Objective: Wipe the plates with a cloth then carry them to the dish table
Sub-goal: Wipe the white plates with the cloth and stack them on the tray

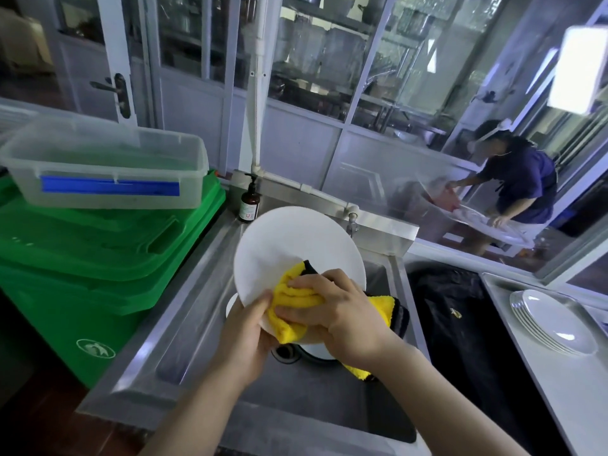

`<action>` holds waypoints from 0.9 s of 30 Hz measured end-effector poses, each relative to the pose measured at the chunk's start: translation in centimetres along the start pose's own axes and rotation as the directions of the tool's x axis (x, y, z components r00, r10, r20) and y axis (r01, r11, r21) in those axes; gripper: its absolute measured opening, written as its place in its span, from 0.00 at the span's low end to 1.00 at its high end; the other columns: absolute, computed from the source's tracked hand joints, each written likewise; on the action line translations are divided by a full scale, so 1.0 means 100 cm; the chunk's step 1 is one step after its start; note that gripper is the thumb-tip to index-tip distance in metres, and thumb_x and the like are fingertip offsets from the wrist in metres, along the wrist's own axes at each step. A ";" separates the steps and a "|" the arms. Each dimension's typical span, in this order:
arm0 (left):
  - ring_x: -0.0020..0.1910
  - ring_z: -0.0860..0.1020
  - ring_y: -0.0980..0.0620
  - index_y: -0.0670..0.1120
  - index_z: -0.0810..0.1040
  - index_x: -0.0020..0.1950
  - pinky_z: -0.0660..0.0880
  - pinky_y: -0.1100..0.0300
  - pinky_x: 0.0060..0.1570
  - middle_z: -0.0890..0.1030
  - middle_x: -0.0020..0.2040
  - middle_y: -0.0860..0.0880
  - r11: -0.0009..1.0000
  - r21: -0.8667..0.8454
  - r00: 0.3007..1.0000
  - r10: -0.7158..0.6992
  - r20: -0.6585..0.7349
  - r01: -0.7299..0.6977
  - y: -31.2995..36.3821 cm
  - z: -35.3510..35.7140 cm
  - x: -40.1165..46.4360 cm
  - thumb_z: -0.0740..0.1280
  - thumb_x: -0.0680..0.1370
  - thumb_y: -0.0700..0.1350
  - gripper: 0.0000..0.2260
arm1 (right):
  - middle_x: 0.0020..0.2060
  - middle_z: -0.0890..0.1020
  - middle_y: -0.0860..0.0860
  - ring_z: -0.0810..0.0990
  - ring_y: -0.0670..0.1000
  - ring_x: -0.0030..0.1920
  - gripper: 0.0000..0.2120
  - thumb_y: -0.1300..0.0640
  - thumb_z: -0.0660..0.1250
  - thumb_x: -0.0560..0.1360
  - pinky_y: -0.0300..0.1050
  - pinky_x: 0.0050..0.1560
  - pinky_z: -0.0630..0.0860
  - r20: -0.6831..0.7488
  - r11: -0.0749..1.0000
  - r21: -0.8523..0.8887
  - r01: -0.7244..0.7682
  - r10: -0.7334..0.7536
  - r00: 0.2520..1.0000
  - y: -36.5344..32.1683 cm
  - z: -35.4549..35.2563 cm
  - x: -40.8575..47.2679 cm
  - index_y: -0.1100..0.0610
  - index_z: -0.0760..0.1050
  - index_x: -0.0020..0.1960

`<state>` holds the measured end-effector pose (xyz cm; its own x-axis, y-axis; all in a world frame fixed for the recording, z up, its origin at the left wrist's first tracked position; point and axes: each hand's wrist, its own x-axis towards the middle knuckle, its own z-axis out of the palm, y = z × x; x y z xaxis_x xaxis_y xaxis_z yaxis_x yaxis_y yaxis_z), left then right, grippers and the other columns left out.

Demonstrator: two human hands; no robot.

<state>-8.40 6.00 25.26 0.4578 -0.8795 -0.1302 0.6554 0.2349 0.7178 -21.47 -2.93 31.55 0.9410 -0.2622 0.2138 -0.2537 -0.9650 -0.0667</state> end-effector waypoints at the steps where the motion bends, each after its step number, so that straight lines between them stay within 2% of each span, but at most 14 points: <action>1: 0.49 0.84 0.45 0.47 0.80 0.58 0.80 0.49 0.41 0.85 0.52 0.43 1.000 -0.001 1.000 0.016 -0.004 -0.016 0.000 0.000 0.000 0.69 0.70 0.44 0.16 | 0.63 0.76 0.48 0.74 0.60 0.51 0.17 0.52 0.60 0.75 0.57 0.48 0.75 -0.024 1.000 -0.013 -0.003 0.003 1.000 0.004 0.001 -0.004 0.38 0.78 0.59; 4: 0.48 0.84 0.45 0.48 0.81 0.55 0.82 0.47 0.40 0.85 0.50 0.45 0.999 -0.012 0.999 0.038 -0.015 -0.038 0.001 -0.002 0.000 0.63 0.77 0.39 0.11 | 0.62 0.77 0.49 0.75 0.61 0.50 0.20 0.59 0.59 0.74 0.58 0.47 0.76 -0.107 0.997 -0.058 -0.048 0.041 0.993 0.020 0.004 -0.016 0.39 0.80 0.57; 6: 0.47 0.84 0.46 0.48 0.81 0.54 0.82 0.45 0.38 0.86 0.50 0.47 0.999 -0.003 0.999 0.048 -0.009 -0.048 0.003 -0.003 -0.001 0.59 0.79 0.36 0.13 | 0.62 0.77 0.50 0.75 0.62 0.50 0.23 0.65 0.64 0.72 0.59 0.48 0.76 -0.180 0.989 -0.082 -0.125 0.109 0.978 0.032 0.007 -0.022 0.40 0.80 0.57; 9: 0.50 0.84 0.47 0.50 0.77 0.59 0.81 0.41 0.41 0.85 0.52 0.48 0.994 0.050 0.995 0.101 0.014 -0.101 0.005 -0.003 -0.003 0.63 0.77 0.36 0.14 | 0.60 0.78 0.54 0.76 0.65 0.50 0.27 0.69 0.72 0.66 0.60 0.46 0.77 -0.304 0.941 -0.127 -0.313 0.263 0.915 0.038 0.011 -0.027 0.44 0.80 0.59; 11: 0.51 0.83 0.46 0.51 0.77 0.59 0.81 0.41 0.41 0.85 0.53 0.48 0.989 0.065 0.991 0.133 0.025 -0.134 0.005 -0.001 -0.004 0.67 0.73 0.38 0.16 | 0.60 0.78 0.55 0.76 0.66 0.48 0.29 0.69 0.74 0.64 0.59 0.44 0.78 -0.362 0.921 -0.132 -0.366 0.299 0.883 0.030 0.016 -0.029 0.46 0.80 0.60; 13: 0.51 0.84 0.47 0.52 0.81 0.56 0.82 0.47 0.40 0.85 0.53 0.47 0.988 0.051 0.989 0.145 0.017 -0.146 0.004 0.000 -0.003 0.66 0.72 0.41 0.14 | 0.59 0.79 0.56 0.76 0.64 0.46 0.26 0.66 0.69 0.66 0.58 0.43 0.78 -0.378 0.945 -0.117 -0.306 0.242 0.893 0.012 0.022 -0.027 0.46 0.79 0.61; 16: 0.48 0.84 0.49 0.54 0.85 0.50 0.80 0.58 0.38 0.86 0.50 0.47 0.987 0.057 0.988 0.154 -0.021 -0.153 0.002 0.000 -0.003 0.66 0.74 0.42 0.12 | 0.59 0.78 0.54 0.76 0.61 0.46 0.23 0.61 0.58 0.72 0.52 0.45 0.78 -0.321 0.986 -0.025 -0.163 0.146 0.936 -0.017 0.028 -0.023 0.46 0.78 0.62; 18: 0.49 0.84 0.48 0.53 0.84 0.52 0.80 0.59 0.39 0.85 0.51 0.47 0.982 0.081 0.985 0.173 -0.022 -0.170 0.003 0.000 -0.003 0.66 0.76 0.40 0.12 | 0.59 0.78 0.54 0.76 0.61 0.47 0.23 0.63 0.58 0.73 0.51 0.48 0.77 -0.301 0.992 0.035 -0.123 0.128 0.945 -0.018 0.028 -0.022 0.45 0.78 0.62; 21: 0.49 0.84 0.52 0.61 0.84 0.51 0.80 0.59 0.39 0.85 0.51 0.52 0.967 0.166 0.981 0.191 0.023 -0.192 0.007 0.000 -0.007 0.64 0.74 0.42 0.16 | 0.60 0.78 0.55 0.76 0.63 0.46 0.24 0.67 0.65 0.70 0.53 0.50 0.77 -0.310 0.986 0.051 -0.159 0.167 0.936 0.000 0.024 -0.026 0.46 0.80 0.60; 24: 0.48 0.83 0.55 0.66 0.83 0.47 0.79 0.62 0.38 0.85 0.49 0.57 0.939 0.293 0.983 0.169 0.069 -0.182 0.008 0.000 -0.013 0.64 0.78 0.40 0.19 | 0.60 0.78 0.56 0.75 0.66 0.49 0.23 0.68 0.69 0.71 0.56 0.52 0.76 -0.382 0.948 0.045 -0.314 0.307 0.872 0.027 0.015 -0.025 0.47 0.80 0.61; 26: 0.48 0.82 0.58 0.69 0.81 0.46 0.79 0.64 0.39 0.84 0.48 0.60 0.898 0.409 0.986 0.135 0.099 -0.165 0.008 0.004 -0.018 0.65 0.75 0.45 0.16 | 0.63 0.75 0.56 0.72 0.66 0.53 0.24 0.67 0.68 0.73 0.53 0.56 0.71 -0.438 0.897 0.103 -0.429 0.428 0.791 0.037 0.008 -0.018 0.47 0.77 0.64; 27: 0.49 0.82 0.59 0.72 0.79 0.46 0.79 0.64 0.42 0.84 0.48 0.62 0.866 0.471 0.984 0.117 0.132 -0.167 0.009 0.008 -0.020 0.65 0.73 0.48 0.16 | 0.64 0.74 0.56 0.71 0.65 0.55 0.24 0.66 0.67 0.74 0.52 0.57 0.69 -0.465 0.871 0.137 -0.471 0.477 0.746 0.039 0.005 -0.013 0.47 0.75 0.66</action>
<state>-9.19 7.66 26.67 0.4480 -0.8928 0.0465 0.2084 0.1549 0.9657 -23.58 -6.35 30.52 0.4767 -0.6595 0.5812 -0.6338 -0.7160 -0.2925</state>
